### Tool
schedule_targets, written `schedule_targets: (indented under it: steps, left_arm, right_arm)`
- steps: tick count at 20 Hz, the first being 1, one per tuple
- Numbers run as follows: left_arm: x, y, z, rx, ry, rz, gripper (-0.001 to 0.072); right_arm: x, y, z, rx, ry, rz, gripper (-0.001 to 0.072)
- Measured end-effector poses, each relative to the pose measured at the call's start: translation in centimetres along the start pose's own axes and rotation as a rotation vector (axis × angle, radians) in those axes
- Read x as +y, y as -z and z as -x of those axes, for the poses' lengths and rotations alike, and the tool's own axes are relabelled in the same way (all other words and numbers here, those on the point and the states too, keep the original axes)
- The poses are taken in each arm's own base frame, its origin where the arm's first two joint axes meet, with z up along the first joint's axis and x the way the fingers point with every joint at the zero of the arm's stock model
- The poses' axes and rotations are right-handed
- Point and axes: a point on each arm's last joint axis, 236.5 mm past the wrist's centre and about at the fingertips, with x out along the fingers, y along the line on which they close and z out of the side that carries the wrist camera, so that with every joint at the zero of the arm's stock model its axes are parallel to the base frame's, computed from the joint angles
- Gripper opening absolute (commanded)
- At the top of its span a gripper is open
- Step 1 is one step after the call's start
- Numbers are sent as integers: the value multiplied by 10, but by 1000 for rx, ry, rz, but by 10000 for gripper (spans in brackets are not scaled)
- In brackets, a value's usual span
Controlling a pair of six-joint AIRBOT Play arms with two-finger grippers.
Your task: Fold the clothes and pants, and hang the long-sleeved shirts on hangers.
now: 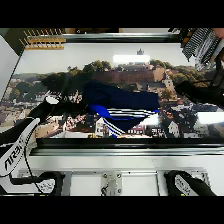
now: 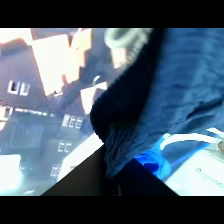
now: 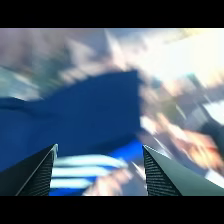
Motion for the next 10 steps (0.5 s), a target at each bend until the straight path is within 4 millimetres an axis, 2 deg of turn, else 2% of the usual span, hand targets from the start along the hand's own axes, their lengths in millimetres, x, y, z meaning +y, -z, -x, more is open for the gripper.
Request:
schedule_targets:
  steps: [2, 5, 8, 10]
  left_arm:
    - [-4, -1, 10, -1, 14, -32, 18]
    - [-7, 1, 17, 3, 24, -58, 18]
    - [-8, 1, 19, 4, 27, -69, 18]
    - [-8, 1, 20, 4, 28, -72, 18]
  right_arm:
    - [-40, 28, -21, 106, 78, -121, 582]
    - [-71, 78, -57, 249, 119, -258, 582]
    - [-69, 112, -95, 322, 83, -350, 582]
    - [-59, 121, -117, 326, 46, -375, 582]
